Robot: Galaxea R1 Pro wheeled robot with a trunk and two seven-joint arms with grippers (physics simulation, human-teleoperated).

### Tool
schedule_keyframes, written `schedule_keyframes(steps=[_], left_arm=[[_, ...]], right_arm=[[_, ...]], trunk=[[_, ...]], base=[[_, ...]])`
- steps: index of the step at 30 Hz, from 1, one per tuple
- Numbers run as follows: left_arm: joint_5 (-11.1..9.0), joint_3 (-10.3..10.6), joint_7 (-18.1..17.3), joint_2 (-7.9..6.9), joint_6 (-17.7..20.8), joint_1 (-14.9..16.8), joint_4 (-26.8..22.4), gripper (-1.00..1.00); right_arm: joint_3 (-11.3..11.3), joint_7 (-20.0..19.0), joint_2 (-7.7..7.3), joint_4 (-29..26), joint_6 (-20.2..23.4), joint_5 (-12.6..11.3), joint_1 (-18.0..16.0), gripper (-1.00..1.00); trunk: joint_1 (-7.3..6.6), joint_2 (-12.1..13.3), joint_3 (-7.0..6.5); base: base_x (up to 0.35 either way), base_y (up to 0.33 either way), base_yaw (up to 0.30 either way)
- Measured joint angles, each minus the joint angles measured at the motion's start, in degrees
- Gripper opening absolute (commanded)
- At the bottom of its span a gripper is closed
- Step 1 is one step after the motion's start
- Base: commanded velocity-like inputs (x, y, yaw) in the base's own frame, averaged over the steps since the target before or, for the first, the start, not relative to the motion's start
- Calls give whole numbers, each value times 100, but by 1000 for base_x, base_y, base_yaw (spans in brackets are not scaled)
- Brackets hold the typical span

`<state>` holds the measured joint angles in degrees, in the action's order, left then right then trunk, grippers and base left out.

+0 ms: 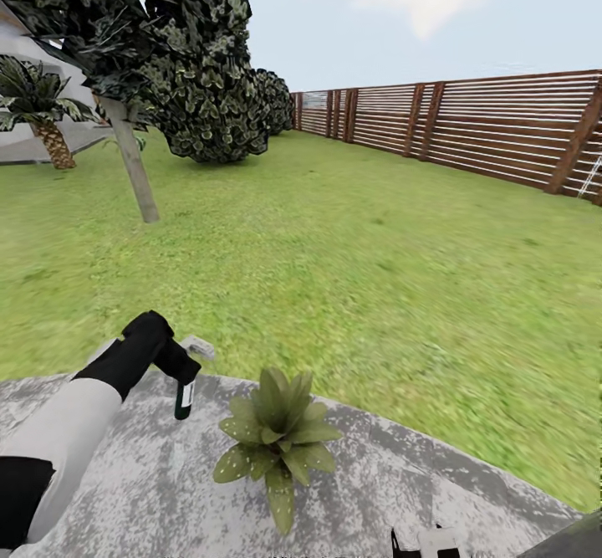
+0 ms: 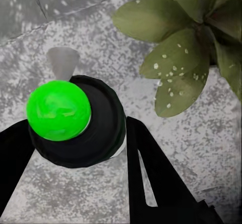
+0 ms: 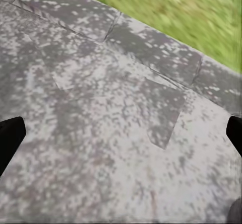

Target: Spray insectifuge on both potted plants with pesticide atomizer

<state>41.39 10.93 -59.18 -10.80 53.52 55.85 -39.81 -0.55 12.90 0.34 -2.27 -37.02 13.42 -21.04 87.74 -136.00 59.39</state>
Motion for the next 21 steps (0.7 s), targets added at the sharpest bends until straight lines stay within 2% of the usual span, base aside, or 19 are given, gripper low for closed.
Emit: schedule_keyframes(steps=[3,15,21], left_arm=[[7,-153,6,-3,2,-20,-13,-100],[5,-174,2,70,4,-48,-165,-100],[11,-170,0,76,15,-55,-165,-100]], right_arm=[[0,0,0,0,1,1,0,100],[0,0,0,0,1,-2,0,100],[0,-1,0,-1,1,3,0,100]], trunk=[[0,0,-5],[-2,0,-6],[-2,0,-13]], base=[[-47,285,-42],[85,323,-3],[132,322,-208]])
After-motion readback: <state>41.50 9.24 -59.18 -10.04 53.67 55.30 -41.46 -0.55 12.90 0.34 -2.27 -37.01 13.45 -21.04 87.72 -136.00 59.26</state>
